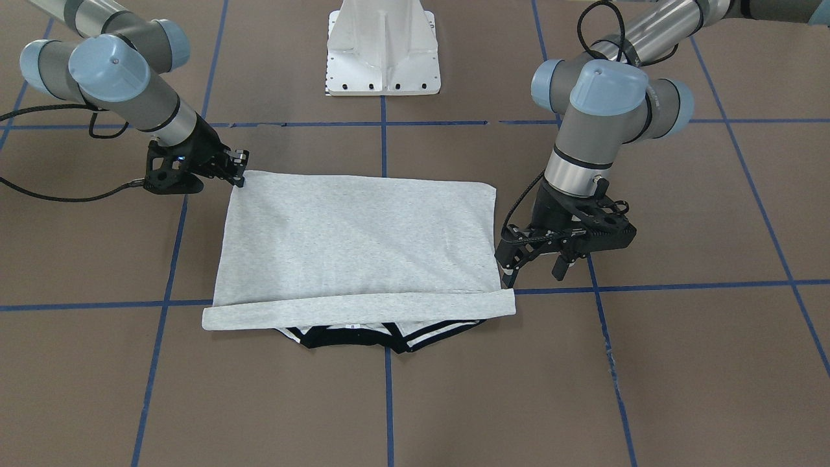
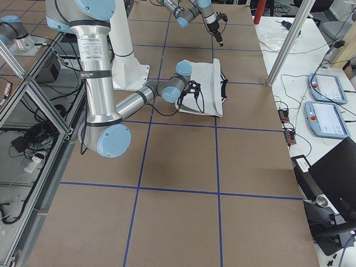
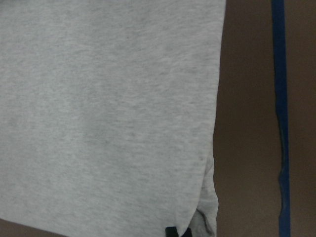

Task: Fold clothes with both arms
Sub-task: 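Drag the folded shirt toward the robot with the right gripper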

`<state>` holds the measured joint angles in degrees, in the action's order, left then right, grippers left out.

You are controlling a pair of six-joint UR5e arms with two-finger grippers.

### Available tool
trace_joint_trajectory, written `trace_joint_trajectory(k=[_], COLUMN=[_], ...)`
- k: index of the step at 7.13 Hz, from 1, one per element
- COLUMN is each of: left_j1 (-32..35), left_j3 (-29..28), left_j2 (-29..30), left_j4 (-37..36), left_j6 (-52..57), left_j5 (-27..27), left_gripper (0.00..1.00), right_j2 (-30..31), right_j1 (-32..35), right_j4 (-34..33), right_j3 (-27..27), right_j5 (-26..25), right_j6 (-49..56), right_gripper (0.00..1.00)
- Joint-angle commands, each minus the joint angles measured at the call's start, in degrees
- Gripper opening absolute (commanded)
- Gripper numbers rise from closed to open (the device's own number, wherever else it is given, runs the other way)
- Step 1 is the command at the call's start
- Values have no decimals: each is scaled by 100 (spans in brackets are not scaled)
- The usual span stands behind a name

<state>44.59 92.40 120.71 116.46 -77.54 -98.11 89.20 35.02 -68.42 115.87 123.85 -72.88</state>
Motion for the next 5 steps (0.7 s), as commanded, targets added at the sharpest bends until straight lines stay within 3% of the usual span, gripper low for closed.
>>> trace_joint_trajectory(k=[1,2,4,5], left_j1=[-3,6,6,6], left_j3=[6,6,41,50], left_j2=[-13,-13,-22,-22], left_j4=[0,9,9,9], left_j6=[-15,-7,-15,-15], left_j5=[20,29,29,29], left_gripper=[100,100,100,100], right_j2=[500,884,1029,1012], right_j1=[-808,-1256,-1952,-2068], right_j4=[-13,-5,-5,4], right_j3=[532,838,964,964], right_j5=[16,77,174,183], right_j6=[-34,-34,-34,-34], right_gripper=[0,0,0,99])
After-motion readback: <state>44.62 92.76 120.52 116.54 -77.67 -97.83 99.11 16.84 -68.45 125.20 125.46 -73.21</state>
